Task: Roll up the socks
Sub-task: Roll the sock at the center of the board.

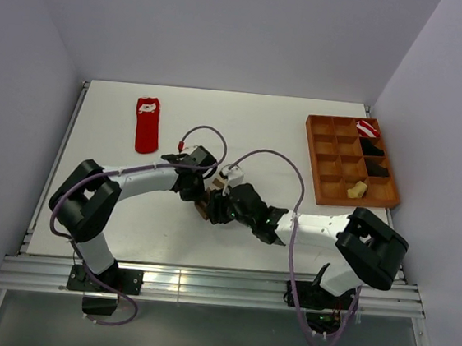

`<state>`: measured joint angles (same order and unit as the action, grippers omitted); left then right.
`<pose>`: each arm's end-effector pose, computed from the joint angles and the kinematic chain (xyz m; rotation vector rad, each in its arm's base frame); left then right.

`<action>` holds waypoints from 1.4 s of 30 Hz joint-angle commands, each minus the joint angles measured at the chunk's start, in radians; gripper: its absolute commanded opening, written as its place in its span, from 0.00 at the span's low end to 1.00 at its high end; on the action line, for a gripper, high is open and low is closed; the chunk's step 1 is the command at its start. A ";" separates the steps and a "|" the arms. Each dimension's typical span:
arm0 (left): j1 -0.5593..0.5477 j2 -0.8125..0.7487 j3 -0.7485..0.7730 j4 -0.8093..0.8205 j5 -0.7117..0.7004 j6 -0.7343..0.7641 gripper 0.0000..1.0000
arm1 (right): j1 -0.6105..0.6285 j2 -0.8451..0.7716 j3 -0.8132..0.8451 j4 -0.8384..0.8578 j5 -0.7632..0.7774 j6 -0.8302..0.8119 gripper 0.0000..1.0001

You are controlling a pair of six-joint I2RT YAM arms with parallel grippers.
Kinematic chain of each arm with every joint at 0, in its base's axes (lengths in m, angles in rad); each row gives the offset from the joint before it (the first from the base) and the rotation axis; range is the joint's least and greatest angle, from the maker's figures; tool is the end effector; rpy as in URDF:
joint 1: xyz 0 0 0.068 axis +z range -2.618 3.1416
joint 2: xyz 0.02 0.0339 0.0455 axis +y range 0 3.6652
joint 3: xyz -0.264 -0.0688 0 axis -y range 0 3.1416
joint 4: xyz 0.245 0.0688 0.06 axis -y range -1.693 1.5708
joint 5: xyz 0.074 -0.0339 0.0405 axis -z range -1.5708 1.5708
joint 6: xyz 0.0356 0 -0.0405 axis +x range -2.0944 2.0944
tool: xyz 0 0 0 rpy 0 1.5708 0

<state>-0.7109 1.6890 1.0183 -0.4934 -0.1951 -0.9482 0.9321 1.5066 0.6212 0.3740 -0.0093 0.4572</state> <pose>0.2496 -0.2058 0.1703 -0.3759 2.6903 -0.2336 0.1787 0.2412 0.1716 -0.5228 2.1347 0.8316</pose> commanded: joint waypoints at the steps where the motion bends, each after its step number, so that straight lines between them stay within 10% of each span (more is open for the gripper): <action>1: -0.015 0.063 0.025 -0.148 -0.033 0.077 0.01 | 0.106 -0.046 0.008 -0.037 0.325 -0.115 0.56; 11: -0.028 0.089 0.074 -0.182 -0.037 0.098 0.01 | 0.303 0.107 0.163 -0.095 0.635 -0.253 0.60; 26: -0.030 0.089 0.068 -0.165 -0.014 0.104 0.01 | 0.361 0.337 0.291 -0.101 0.704 -0.336 0.56; 31: -0.030 0.080 0.049 -0.143 0.008 0.106 0.01 | 0.359 0.382 0.279 -0.069 0.717 -0.336 0.39; 35: -0.030 0.061 0.032 -0.120 0.023 0.108 0.04 | 0.355 0.392 0.275 -0.064 0.710 -0.327 0.00; 42: -0.029 -0.041 -0.003 -0.073 0.008 0.094 0.34 | 0.298 0.252 0.200 -0.076 0.542 -0.253 0.00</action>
<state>-0.7166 1.7027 1.0531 -0.5365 -0.1936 -0.8543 1.2892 1.8359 0.8471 0.2955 0.6621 0.1242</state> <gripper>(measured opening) 0.313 0.050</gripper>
